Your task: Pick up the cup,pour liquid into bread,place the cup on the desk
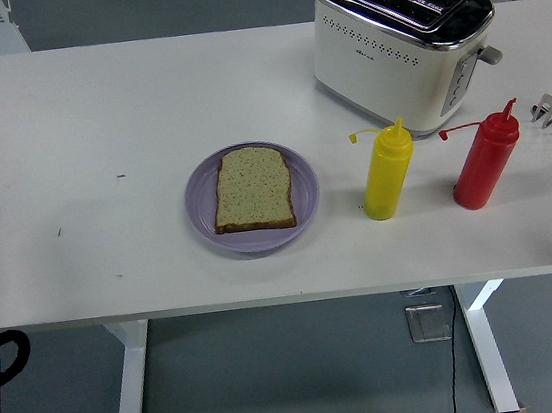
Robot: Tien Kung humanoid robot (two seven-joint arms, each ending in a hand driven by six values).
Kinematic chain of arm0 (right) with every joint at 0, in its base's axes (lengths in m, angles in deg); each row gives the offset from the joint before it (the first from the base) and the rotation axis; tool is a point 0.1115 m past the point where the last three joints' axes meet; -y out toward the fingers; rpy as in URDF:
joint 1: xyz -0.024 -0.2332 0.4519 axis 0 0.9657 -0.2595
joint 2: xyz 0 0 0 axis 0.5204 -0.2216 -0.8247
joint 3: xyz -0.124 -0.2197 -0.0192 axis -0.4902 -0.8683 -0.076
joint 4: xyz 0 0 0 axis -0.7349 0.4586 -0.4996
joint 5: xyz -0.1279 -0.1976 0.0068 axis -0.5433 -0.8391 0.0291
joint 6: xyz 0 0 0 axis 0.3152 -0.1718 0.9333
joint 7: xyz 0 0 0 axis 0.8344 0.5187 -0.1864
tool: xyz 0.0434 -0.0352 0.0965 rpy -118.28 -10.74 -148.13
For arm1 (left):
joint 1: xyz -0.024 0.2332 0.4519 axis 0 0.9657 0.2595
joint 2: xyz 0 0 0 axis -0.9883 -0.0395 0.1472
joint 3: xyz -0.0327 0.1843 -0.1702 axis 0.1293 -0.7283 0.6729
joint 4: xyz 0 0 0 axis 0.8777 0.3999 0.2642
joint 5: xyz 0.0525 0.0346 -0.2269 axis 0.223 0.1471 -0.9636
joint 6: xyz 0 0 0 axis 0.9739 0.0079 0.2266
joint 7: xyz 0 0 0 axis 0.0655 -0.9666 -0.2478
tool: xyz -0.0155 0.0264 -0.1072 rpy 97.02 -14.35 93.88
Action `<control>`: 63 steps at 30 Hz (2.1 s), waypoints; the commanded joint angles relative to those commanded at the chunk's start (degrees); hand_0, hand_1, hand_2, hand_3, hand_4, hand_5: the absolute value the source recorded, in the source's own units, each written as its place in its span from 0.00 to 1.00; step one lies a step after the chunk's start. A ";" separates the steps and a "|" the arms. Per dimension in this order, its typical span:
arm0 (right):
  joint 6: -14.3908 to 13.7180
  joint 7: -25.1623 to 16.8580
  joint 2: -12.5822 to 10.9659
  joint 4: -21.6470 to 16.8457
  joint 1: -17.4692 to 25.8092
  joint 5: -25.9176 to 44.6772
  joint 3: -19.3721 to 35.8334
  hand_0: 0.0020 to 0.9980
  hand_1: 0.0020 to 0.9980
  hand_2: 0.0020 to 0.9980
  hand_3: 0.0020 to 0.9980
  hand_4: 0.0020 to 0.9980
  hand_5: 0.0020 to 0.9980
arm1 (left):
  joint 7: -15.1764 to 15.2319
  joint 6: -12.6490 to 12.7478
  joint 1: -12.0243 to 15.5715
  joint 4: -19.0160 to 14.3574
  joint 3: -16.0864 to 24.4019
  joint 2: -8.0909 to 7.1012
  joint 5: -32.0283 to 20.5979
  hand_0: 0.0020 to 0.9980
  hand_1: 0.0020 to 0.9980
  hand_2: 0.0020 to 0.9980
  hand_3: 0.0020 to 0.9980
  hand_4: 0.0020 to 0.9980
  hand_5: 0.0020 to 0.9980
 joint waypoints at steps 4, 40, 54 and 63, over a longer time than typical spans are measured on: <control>6.80 3.65 -0.01 -0.82 -0.45 9.56 4.05 0.82 0.74 0.77 0.77 0.65 0.36 | 0.01 0.00 0.00 -0.02 0.14 0.01 -0.01 0.81 0.74 0.73 0.72 0.49 1.00; 19.10 11.77 0.73 3.81 -3.49 30.14 7.84 0.82 0.73 0.76 0.77 0.60 0.43 | -0.02 -0.01 -0.25 0.01 0.38 0.13 -0.01 0.81 0.74 0.73 0.72 0.49 1.00; 18.95 11.54 0.82 3.99 -3.56 30.46 7.89 0.82 0.73 0.76 0.77 0.61 0.43 | 0.00 0.01 -0.32 -0.02 0.43 0.10 -0.02 0.81 0.74 0.73 0.72 0.49 1.00; 18.89 11.52 0.83 3.99 -3.47 30.47 7.68 0.82 0.73 0.76 0.77 0.62 0.42 | 0.01 0.01 -0.24 -0.04 0.32 0.09 -0.02 0.81 0.74 0.73 0.72 0.49 1.00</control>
